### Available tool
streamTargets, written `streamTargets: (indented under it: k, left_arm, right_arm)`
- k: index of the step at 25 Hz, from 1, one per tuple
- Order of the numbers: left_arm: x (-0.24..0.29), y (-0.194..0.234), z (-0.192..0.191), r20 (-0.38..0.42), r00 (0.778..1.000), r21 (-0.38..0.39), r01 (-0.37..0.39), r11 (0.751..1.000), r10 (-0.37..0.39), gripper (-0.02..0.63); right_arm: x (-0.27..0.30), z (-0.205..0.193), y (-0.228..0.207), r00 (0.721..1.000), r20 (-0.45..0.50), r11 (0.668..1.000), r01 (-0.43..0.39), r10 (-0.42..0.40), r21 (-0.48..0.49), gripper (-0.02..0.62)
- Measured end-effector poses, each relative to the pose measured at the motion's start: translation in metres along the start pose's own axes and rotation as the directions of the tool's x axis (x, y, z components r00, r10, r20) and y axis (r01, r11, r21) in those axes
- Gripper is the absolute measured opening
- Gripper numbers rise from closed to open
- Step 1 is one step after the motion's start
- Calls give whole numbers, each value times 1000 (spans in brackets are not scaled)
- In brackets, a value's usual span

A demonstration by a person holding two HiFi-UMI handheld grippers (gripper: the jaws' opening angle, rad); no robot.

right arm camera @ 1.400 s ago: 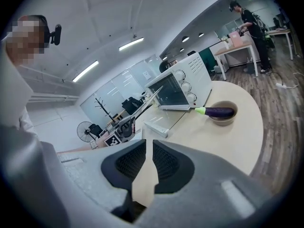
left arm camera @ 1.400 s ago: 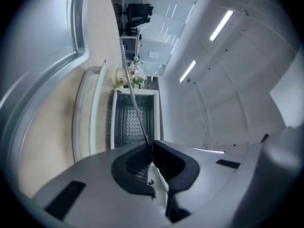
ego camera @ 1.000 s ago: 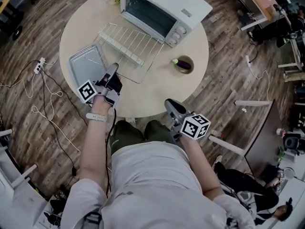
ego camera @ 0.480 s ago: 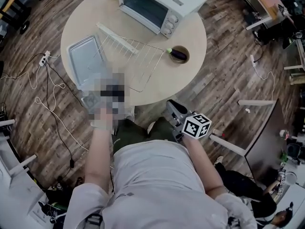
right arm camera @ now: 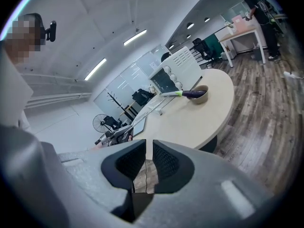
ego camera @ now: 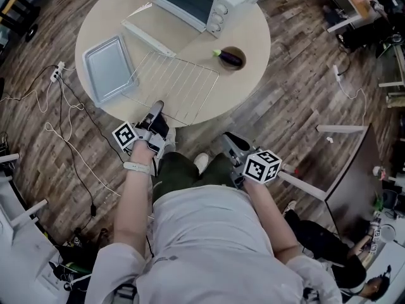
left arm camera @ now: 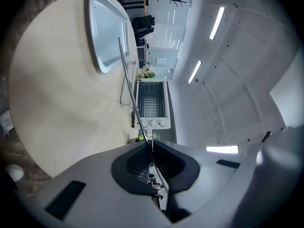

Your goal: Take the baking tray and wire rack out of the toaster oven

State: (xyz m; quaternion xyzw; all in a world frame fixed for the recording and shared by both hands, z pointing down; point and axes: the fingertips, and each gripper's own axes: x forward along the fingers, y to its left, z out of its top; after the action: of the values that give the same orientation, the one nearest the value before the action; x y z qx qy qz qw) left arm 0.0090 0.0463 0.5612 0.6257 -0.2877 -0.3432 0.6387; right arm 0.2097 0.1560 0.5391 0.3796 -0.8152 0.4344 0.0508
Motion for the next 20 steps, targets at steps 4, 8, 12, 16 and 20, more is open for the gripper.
streamTargets:
  k: [4, 8, 12, 16, 20]
  left_arm:
    - [-3, 14, -15, -17, 1000, -11, -19, 1000, 19, 2]
    - [-4, 28, -26, -35, 999, -17, -39, 999, 39, 3]
    - [-4, 42, -33, -41, 997, -30, -63, 998, 61, 3]
    - [-5, 60, -31, -26, 992, -8, -125, 992, 125, 3]
    - [-15, 85, -30, -25, 971, 45, -235, 971, 236, 3]
  right_arm:
    - [-12, -10, -8, 1000, -2, 1000, 16, -16, 13, 49]
    - [-20, -16, -16, 999, 1, 999, 32, -32, 27, 49]
    - [-26, -20, -20, 999, 0, 998, 42, -42, 36, 49]
    - [-29, -19, -24, 999, 5, 998, 45, -45, 47, 49]
    - [-30, -20, -26, 999, 3, 998, 44, -44, 51, 49]
